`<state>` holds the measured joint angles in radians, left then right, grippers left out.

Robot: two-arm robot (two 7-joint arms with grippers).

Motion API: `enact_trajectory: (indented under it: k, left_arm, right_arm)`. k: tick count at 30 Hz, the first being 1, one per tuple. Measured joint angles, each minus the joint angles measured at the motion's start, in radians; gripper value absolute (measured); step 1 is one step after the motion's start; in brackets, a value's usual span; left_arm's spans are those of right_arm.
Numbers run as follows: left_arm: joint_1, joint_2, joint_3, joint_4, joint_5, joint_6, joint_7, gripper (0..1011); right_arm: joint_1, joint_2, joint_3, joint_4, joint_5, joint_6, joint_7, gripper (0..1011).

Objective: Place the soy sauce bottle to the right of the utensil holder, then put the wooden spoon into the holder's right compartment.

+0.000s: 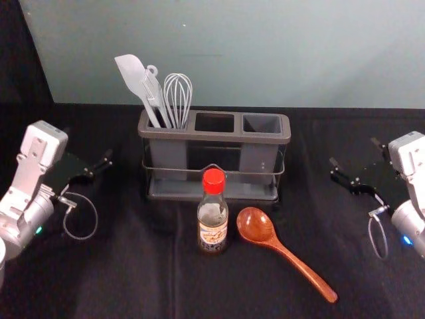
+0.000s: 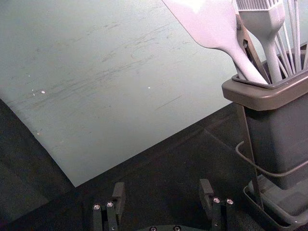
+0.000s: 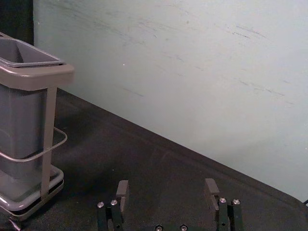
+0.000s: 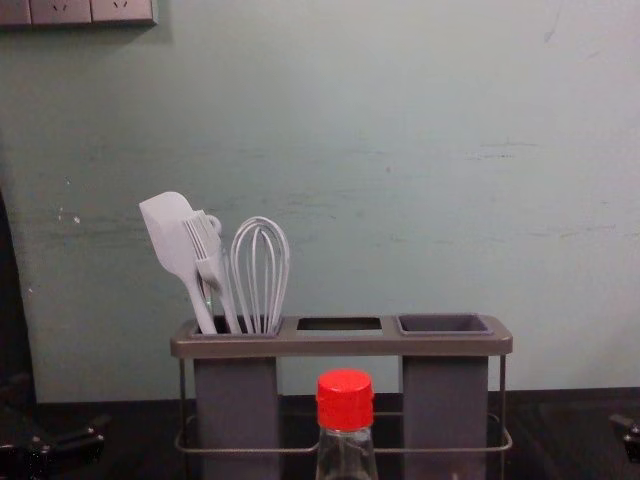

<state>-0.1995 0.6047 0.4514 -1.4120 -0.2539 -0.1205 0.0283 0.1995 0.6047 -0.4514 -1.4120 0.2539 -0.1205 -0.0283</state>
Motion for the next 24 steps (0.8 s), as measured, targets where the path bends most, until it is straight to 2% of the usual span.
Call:
enact_trajectory:
  k: [24]
  left_arm:
    - [0.0, 0.0, 0.0, 0.0, 0.0, 0.0, 0.0, 1005]
  right_arm:
    - [0.0, 0.0, 0.0, 0.0, 0.0, 0.0, 0.0, 1002]
